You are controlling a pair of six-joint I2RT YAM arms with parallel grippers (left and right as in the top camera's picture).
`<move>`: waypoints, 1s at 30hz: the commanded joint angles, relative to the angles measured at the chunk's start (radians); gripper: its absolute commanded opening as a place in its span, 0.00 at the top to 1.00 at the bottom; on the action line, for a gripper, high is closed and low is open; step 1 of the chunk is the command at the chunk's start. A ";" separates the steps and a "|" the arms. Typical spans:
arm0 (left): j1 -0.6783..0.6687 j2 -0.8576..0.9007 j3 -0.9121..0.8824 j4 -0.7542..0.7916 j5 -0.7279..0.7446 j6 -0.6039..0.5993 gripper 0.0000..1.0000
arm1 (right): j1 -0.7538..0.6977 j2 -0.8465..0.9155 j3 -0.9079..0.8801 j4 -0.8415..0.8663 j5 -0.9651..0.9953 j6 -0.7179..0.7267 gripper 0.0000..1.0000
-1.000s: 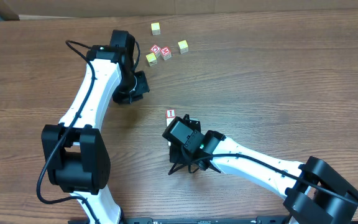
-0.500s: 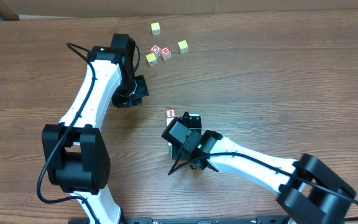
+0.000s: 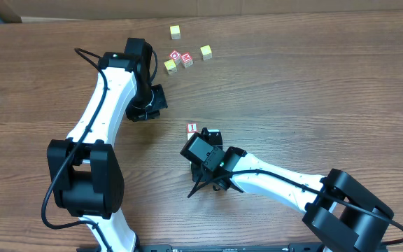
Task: Flip 5 blocks
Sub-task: 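Open the right gripper and lift it away from the F block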
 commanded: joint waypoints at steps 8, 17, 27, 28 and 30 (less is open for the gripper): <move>0.005 -0.019 -0.010 -0.003 -0.013 0.021 0.96 | -0.006 -0.005 0.021 -0.005 0.003 -0.019 0.96; 0.005 -0.019 -0.010 -0.004 -0.037 0.020 0.82 | -0.076 -0.060 0.021 -0.056 0.003 -0.021 0.95; 0.005 -0.019 -0.010 -0.012 -0.069 0.029 0.36 | -0.290 -0.101 0.021 -0.115 0.003 -0.277 0.65; 0.005 -0.019 -0.010 -0.015 -0.084 0.028 0.27 | -0.311 -0.101 0.021 -0.114 0.004 -0.299 0.57; 0.005 -0.019 -0.010 -0.022 -0.106 0.028 0.16 | -0.359 -0.101 0.021 -0.106 0.004 -0.335 0.38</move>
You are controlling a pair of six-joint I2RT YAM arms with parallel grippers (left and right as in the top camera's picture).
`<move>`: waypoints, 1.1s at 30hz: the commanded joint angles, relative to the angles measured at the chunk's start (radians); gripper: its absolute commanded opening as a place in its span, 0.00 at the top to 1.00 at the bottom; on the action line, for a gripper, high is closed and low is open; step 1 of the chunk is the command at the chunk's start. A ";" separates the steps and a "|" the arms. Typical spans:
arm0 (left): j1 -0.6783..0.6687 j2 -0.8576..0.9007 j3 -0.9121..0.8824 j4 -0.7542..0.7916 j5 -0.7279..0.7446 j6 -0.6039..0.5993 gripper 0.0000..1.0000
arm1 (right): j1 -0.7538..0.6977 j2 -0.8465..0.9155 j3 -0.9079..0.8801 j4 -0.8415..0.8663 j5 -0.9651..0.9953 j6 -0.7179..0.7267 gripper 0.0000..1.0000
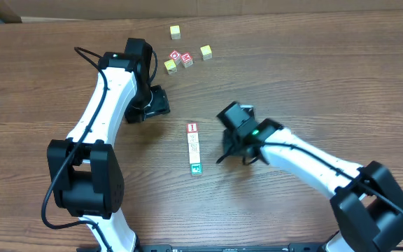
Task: Flip 5 blocks
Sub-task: 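Open the right gripper and lift it away from the F block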
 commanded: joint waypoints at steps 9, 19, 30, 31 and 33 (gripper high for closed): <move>0.005 -0.019 -0.010 -0.018 -0.060 0.043 0.03 | -0.216 -0.026 0.019 0.037 0.057 -0.138 0.02; 0.005 -0.019 -0.010 -0.016 -0.058 0.055 0.00 | -0.279 -0.026 0.019 0.037 0.072 -0.135 0.00; 0.005 -0.019 -0.010 -0.016 -0.058 0.055 0.00 | -0.279 -0.026 0.019 0.048 0.072 -0.129 0.00; 0.005 -0.019 -0.010 -0.017 -0.058 0.055 0.00 | -0.279 -0.026 0.019 0.051 0.072 -0.129 0.00; 0.005 -0.019 -0.010 -0.016 -0.058 0.055 0.00 | -0.279 -0.026 0.019 0.063 0.073 -0.130 0.00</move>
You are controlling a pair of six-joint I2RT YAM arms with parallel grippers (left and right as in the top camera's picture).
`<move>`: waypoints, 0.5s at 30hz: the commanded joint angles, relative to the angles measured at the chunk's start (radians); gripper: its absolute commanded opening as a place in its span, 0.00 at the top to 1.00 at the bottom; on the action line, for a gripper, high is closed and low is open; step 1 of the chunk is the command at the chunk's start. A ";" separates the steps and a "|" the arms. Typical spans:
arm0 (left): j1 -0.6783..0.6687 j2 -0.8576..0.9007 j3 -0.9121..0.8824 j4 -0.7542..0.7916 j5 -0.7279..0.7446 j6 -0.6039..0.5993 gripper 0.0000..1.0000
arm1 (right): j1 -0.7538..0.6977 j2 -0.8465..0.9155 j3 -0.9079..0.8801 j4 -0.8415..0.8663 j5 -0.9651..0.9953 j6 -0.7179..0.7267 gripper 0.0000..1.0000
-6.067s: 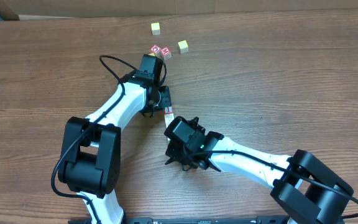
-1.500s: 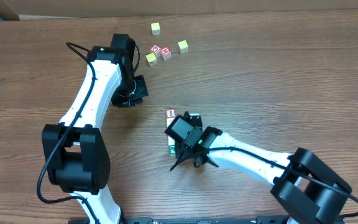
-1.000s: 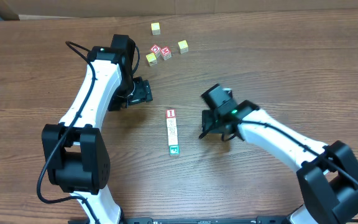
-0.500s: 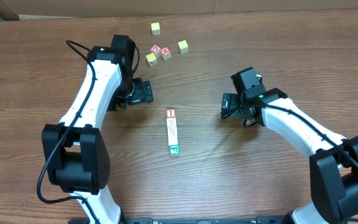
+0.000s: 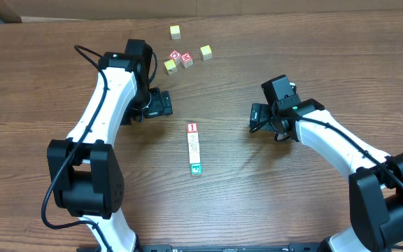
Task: Flip 5 blocks
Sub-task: 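Open the right gripper and lift it away from the F block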
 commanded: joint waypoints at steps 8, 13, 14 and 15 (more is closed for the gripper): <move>0.005 -0.019 -0.009 -0.002 -0.015 0.023 0.00 | -0.001 -0.026 0.019 0.035 0.013 -0.003 0.00; 0.005 -0.019 -0.009 -0.002 -0.015 0.023 0.00 | -0.001 -0.026 0.019 0.036 0.013 -0.003 0.00; 0.005 -0.019 -0.009 -0.002 -0.015 0.023 0.00 | -0.001 -0.026 0.019 0.036 0.013 -0.003 0.00; 0.005 -0.019 -0.009 -0.002 -0.015 0.023 0.00 | -0.001 -0.026 0.019 0.036 0.013 -0.003 0.00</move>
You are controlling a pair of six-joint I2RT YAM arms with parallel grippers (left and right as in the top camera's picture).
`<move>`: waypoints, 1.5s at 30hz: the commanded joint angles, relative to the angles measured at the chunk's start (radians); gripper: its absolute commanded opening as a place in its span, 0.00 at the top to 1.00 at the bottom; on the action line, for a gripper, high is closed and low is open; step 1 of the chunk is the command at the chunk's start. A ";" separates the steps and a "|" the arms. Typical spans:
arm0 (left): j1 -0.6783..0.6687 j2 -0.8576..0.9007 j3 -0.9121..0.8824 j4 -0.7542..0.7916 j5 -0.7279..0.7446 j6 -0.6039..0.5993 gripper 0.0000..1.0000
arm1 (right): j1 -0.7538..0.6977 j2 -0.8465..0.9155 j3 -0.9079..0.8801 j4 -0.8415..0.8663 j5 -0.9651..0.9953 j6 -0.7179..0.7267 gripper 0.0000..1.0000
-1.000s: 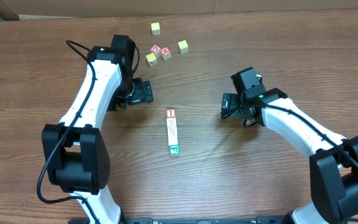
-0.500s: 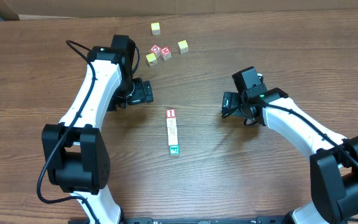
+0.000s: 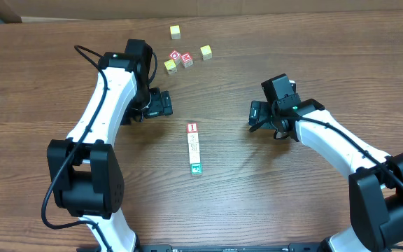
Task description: Flip 5 blocks
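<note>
A row of several blocks [image 3: 194, 148] lies end to end in the middle of the table, with a red-and-white face at its far end and a green face at its near end. My left gripper [image 3: 166, 105] hovers up and to the left of the row, apparently open and empty. My right gripper [image 3: 252, 116] is off to the row's right, pointing left, its fingers apart with nothing between them. Neither gripper touches the row.
Loose blocks sit at the back: a yellow one [image 3: 175, 31], another yellow one [image 3: 206, 52], two red-and-white ones [image 3: 181, 58], and a yellow one [image 3: 170, 66] close to my left arm [image 3: 110, 91]. The table's far edge [image 3: 257, 12] runs behind them.
My right gripper first covered the near part of the block row, only the red-and-white end showing. Then it stood to the row's right, with the whole row lying bare. It then moved farther right and back, while my left gripper shifted slightly right toward the row.
</note>
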 commanded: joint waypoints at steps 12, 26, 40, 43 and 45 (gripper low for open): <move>0.004 -0.169 -0.009 -0.002 -0.015 0.023 0.00 | -0.001 -0.026 0.019 0.006 0.011 -0.003 0.00; 0.004 -0.648 -0.009 -0.003 -0.015 0.023 0.00 | -0.001 -0.026 0.019 0.006 0.011 -0.003 0.00; 0.004 -0.887 -0.010 -0.117 -0.013 0.023 0.01 | -0.001 -0.026 0.019 0.006 0.011 -0.003 0.00; 0.005 -0.900 -0.021 -0.155 -0.002 0.022 0.00 | -0.001 -0.026 0.019 0.006 0.011 -0.003 0.00; 0.005 -0.913 -0.042 -0.167 0.018 0.023 0.00 | -0.001 -0.026 0.019 0.006 0.011 -0.003 0.00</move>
